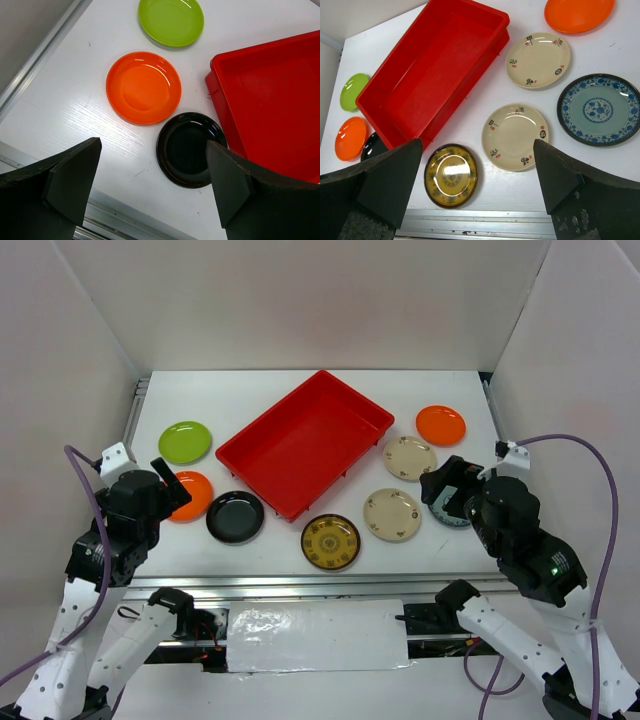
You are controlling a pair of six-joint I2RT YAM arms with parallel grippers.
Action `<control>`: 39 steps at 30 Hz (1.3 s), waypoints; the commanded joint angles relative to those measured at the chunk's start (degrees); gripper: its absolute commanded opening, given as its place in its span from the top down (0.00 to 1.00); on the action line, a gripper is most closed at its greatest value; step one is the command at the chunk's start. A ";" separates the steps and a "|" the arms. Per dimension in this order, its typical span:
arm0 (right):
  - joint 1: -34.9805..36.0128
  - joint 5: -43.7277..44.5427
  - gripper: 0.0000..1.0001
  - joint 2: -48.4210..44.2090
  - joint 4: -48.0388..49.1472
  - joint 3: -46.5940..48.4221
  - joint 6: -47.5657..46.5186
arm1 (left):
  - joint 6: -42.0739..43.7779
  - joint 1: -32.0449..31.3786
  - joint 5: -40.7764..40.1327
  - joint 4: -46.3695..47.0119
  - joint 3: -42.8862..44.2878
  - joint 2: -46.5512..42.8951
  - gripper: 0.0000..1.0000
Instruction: Place the plates into the plastic bin on the countertop
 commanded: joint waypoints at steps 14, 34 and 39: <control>1.61 -31.46 0.00 6.35 22.90 -21.12 5.70 | 0.40 -0.60 0.73 2.45 -0.72 -1.92 0.01; 9.71 -21.71 0.26 25.08 52.11 -43.49 23.64 | 1.63 -0.69 2.58 2.89 -0.46 2.12 0.01; 9.80 -20.47 0.27 26.84 52.37 -44.02 24.61 | 1.63 -0.69 2.58 2.98 -0.46 1.59 0.01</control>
